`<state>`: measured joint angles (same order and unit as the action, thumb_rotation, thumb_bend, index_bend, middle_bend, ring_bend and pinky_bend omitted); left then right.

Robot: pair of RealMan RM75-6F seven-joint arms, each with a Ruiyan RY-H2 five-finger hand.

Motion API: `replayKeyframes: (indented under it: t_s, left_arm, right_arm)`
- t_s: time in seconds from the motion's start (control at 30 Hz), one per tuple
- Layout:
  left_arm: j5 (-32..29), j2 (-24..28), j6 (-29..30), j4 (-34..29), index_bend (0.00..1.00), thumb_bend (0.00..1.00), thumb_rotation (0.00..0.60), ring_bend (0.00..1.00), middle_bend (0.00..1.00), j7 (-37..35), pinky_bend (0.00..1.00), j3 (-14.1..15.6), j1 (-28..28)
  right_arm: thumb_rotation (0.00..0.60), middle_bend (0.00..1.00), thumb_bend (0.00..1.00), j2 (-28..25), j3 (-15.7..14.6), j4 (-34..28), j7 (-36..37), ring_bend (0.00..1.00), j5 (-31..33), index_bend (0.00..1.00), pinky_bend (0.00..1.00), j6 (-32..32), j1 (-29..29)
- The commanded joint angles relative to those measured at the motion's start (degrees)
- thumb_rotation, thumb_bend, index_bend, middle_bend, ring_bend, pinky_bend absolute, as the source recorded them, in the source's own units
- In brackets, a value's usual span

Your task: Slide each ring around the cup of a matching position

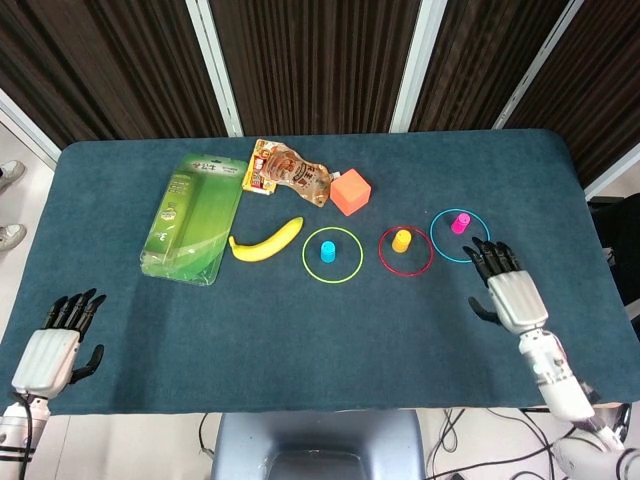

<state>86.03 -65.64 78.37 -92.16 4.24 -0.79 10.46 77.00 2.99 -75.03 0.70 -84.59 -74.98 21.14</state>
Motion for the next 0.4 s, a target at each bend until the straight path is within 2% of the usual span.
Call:
replayKeyframes:
  t_s: [0.03, 0.4]
  left_arm:
    - [1.25, -0.19, 0.84, 0.28, 0.0, 0.46, 0.6, 0.0, 0.0, -0.31, 0.02, 0.34, -0.13]
    - [2.4, 0.11, 2.83, 0.1, 0.0, 0.46, 0.6, 0.0, 0.0, -0.58, 0.02, 0.81, -1.16]
  right_arm:
    - [0.6, 0.0, 0.41, -6.77, -5.08, -16.17, -14.65, 0.0, -1.72, 0.0, 0.0, -16.85, -14.0]
    - [0.6, 0.0, 0.4, -6.93, -3.51, -16.42, -15.46, 0.0, -0.22, 0.0, 0.0, -15.66, -15.52]
